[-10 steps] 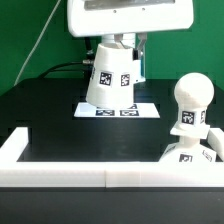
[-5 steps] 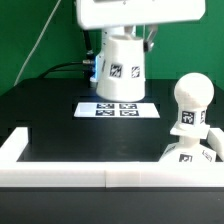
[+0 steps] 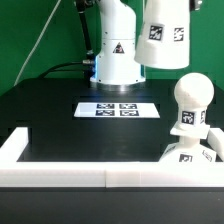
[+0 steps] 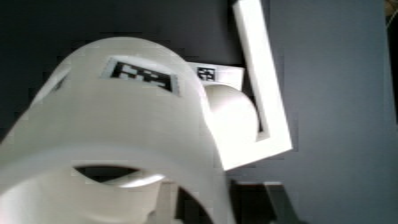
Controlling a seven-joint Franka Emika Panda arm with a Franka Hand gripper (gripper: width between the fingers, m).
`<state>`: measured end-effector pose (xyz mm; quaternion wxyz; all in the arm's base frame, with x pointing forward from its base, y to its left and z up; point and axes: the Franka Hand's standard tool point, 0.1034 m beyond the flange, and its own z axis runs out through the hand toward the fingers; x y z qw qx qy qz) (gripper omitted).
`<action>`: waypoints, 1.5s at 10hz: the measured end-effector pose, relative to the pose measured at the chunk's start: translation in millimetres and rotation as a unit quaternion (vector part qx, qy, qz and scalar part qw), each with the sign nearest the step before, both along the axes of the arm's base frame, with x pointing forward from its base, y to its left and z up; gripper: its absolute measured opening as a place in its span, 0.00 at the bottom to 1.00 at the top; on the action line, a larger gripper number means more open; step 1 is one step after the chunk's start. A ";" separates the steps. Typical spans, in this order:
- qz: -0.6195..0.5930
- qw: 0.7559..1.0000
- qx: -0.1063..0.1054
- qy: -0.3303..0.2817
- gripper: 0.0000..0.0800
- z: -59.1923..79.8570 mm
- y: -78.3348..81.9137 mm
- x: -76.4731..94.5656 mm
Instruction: Assemble lamp
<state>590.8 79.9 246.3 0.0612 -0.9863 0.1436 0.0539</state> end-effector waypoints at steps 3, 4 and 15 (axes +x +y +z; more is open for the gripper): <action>0.005 1.000 -0.004 -0.003 0.06 -9.9 19.5 16.4; 0.005 1.000 -0.005 0.002 0.06 -16.2 24.1 16.3; 0.043 0.997 -0.012 -0.069 0.06 -62.3 24.1 25.7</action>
Offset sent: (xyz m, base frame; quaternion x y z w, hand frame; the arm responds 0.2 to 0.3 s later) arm 0.0165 0.0170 -0.0117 -0.0233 0.0087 0.0111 0.9996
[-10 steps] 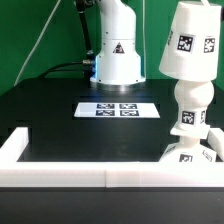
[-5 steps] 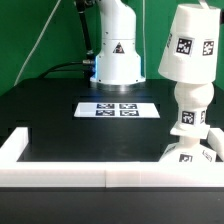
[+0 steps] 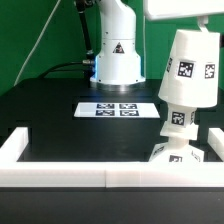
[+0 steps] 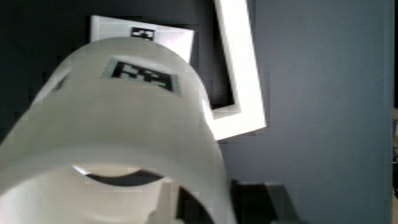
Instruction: Assemble lamp
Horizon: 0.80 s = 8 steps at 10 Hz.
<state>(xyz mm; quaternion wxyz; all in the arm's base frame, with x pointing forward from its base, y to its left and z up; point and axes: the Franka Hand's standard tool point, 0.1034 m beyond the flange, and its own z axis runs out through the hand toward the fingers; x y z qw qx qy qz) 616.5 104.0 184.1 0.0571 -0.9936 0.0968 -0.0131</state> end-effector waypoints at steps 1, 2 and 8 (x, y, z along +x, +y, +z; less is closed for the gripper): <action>0.008 1.000 -0.002 -0.001 0.06 -5.7 -0.5 0.8; 0.009 1.000 -0.003 0.000 0.06 -11.1 -0.8 0.5; 0.001 1.000 -0.004 0.015 0.28 -17.1 -4.5 -4.3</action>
Offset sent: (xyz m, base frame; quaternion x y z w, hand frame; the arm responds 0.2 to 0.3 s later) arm -0.0036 -0.0033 -0.0088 -0.0064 0.0049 0.0023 1.0000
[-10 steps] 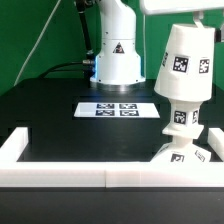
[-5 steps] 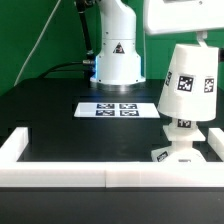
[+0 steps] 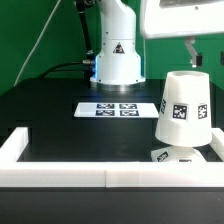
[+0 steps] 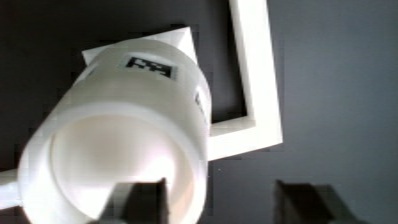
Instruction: Assemble lamp
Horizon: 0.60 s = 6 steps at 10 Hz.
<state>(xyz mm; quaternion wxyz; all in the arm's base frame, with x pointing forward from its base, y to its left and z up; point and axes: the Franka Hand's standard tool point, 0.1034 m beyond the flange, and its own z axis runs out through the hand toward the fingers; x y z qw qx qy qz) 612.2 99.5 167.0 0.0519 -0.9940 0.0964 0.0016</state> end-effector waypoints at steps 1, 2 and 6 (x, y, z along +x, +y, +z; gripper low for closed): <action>-0.003 1.000 0.000 0.005 0.51 1.3 0.6 -0.7; -0.009 1.000 0.000 0.010 0.68 2.1 0.8 -1.9; -0.026 0.998 -0.045 0.044 0.86 26.0 12.3 -4.0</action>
Offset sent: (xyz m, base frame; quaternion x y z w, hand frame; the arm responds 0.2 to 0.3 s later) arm -0.0054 -0.0107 0.0234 -0.0932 -0.0406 0.0573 0.9932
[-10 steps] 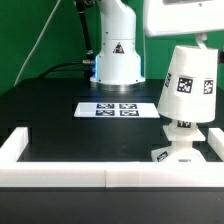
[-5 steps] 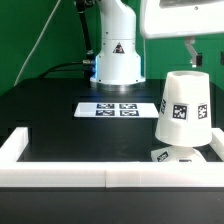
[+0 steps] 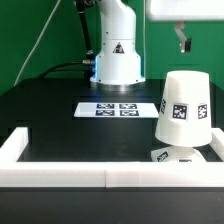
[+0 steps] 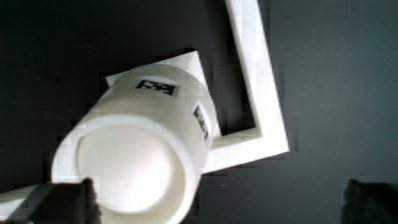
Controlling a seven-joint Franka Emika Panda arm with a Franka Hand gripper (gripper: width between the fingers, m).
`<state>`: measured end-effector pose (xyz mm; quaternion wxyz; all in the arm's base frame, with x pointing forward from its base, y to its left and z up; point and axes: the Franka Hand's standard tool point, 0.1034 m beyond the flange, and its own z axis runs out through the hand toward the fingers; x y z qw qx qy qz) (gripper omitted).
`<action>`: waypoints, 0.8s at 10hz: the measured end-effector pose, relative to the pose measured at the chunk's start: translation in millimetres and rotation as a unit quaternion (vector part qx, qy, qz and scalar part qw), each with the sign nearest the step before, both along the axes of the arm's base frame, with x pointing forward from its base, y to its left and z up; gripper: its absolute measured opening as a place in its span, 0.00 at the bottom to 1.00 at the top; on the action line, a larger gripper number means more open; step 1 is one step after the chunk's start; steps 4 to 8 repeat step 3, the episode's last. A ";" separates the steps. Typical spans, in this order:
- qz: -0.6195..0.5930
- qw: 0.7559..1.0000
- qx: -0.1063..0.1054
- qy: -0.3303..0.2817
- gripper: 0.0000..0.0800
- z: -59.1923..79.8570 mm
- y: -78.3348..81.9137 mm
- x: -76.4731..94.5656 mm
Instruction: Assemble lamp
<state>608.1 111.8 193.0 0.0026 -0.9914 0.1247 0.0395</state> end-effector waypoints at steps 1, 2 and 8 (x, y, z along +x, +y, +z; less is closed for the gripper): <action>0.011 1.000 -0.016 0.003 0.87 5.5 8.4 0.5; 0.001 1.000 -0.027 0.001 0.87 7.1 19.9 -0.2; -0.013 1.000 -0.026 -0.010 0.87 4.2 32.4 -1.6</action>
Offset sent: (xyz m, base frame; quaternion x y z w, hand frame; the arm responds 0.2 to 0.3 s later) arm 0.0000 0.0000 0.0000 0.0000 0.0000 0.0000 1.0000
